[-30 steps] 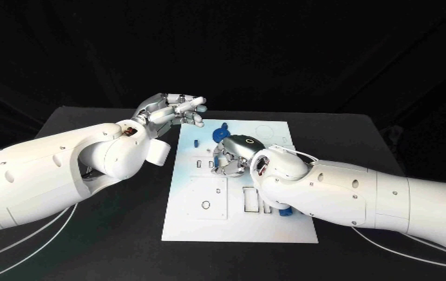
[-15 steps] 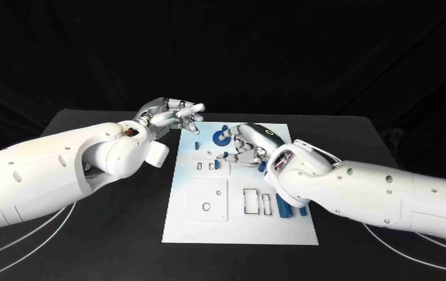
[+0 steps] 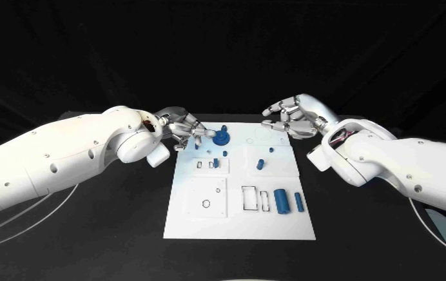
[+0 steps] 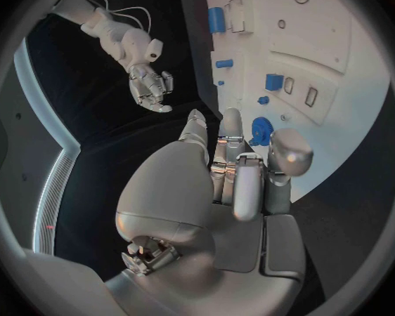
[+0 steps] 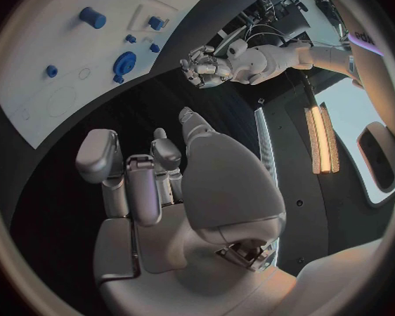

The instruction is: Assemble the parts on the task board

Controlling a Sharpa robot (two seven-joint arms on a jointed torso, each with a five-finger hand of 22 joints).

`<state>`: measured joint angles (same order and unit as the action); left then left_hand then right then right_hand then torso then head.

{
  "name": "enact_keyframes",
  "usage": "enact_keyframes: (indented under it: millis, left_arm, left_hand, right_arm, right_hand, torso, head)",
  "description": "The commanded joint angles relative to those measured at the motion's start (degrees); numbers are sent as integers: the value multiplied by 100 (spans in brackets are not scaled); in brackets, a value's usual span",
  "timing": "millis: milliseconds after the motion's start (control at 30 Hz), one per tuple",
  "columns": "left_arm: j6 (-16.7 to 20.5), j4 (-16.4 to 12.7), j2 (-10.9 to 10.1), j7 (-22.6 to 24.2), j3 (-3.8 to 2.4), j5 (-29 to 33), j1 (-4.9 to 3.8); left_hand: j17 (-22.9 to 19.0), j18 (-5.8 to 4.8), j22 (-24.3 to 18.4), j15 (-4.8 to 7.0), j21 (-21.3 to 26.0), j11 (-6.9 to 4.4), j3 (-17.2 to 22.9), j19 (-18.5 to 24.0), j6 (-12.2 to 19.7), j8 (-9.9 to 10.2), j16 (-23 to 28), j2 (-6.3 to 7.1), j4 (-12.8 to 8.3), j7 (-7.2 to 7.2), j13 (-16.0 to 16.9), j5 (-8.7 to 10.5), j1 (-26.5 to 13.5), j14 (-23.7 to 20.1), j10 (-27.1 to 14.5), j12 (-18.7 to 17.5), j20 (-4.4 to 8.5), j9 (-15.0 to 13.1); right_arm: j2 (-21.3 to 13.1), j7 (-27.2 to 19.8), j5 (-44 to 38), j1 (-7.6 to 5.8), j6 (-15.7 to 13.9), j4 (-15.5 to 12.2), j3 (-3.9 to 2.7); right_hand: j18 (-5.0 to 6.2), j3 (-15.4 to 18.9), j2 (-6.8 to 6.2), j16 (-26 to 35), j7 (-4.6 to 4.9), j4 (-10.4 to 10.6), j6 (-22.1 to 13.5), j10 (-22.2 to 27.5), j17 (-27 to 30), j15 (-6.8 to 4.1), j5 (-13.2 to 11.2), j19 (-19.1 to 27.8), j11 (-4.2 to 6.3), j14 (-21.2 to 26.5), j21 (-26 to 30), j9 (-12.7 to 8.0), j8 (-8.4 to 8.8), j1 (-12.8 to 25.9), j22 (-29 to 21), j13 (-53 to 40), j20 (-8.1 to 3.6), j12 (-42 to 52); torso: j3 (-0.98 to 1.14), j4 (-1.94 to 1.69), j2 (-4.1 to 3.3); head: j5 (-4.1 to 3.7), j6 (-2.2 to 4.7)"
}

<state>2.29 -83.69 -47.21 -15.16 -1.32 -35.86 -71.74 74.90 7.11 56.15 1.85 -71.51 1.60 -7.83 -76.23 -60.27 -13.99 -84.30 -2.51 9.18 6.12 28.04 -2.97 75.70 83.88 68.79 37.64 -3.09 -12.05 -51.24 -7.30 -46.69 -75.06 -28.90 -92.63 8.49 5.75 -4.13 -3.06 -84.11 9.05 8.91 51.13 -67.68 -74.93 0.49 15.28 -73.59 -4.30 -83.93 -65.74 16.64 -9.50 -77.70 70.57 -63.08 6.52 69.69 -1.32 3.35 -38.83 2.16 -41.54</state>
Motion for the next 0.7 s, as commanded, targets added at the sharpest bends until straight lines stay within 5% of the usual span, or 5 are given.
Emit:
enact_keyframes:
  millis: [33,200,367,533,700]
  left_arm:
    - [-631,142,160,-991,-4,-1266,-114]
    - [-900,303,428,-1374,19,-1887,-287]
    - [-1137,472,757,-1774,98,-2386,-455]
    - [-1216,587,1022,-2048,153,-2591,-523]
    - [-1297,730,1250,-2234,212,-2720,-549]
  left_hand:
    - [743,-113,98,45,-63,-11,5,-163,155,-81,-64,-117,140,27,364,7,-90,351,-212,430,42,-95]
    - [768,-189,475,44,-249,10,-84,-389,286,-235,-52,-114,355,6,728,15,-262,348,-455,865,39,-243]
    - [750,-279,1014,76,-578,-26,-331,-578,263,-482,-8,-12,614,-54,1687,14,-493,332,-153,1789,56,-417]
    - [785,-320,1284,112,-746,-82,-496,-643,249,-764,-5,20,733,-114,2344,15,-580,343,42,2400,91,-622]
    - [796,-336,1390,133,-817,-104,-583,-655,321,-956,9,10,738,-138,2493,15,-654,345,24,2553,108,-798]
  right_arm:
    - [-92,-181,813,-18,337,34,-5]
    - [-178,-114,886,-30,353,105,-8]
    - [-195,-35,845,-34,355,161,-9]
    - [-183,29,765,-35,365,194,-9]
    - [-174,86,704,-35,351,213,-9]
  right_hand:
    - [20,31,26,-14,10,0,36,-25,-502,-31,45,-18,-5,-330,-4,-14,-33,-13,-3,15,-5,5]
    - [27,36,24,8,11,-1,29,-10,-466,-32,61,1,-6,-321,28,-22,-30,-11,-27,37,-7,-12]
    - [33,49,16,25,13,-3,10,1,-442,-32,88,15,-7,-314,59,-36,-22,-6,-47,55,-10,-27]
    - [34,57,15,33,16,-7,-5,6,-431,-32,129,18,-8,-311,74,-52,-16,-7,-54,67,-12,-36]
    - [36,74,5,45,18,-4,-15,20,-415,-31,156,24,-11,-307,91,-65,-13,7,-62,87,-13,-52]
  torso:
    - [36,10,58]
    - [57,-2,80]
    - [70,-4,99]
    - [65,3,96]
    - [67,-8,90]
  head:
    - [31,-30]
    - [52,-52]
    - [75,-76]
    - [78,-72]
    - [80,-101]
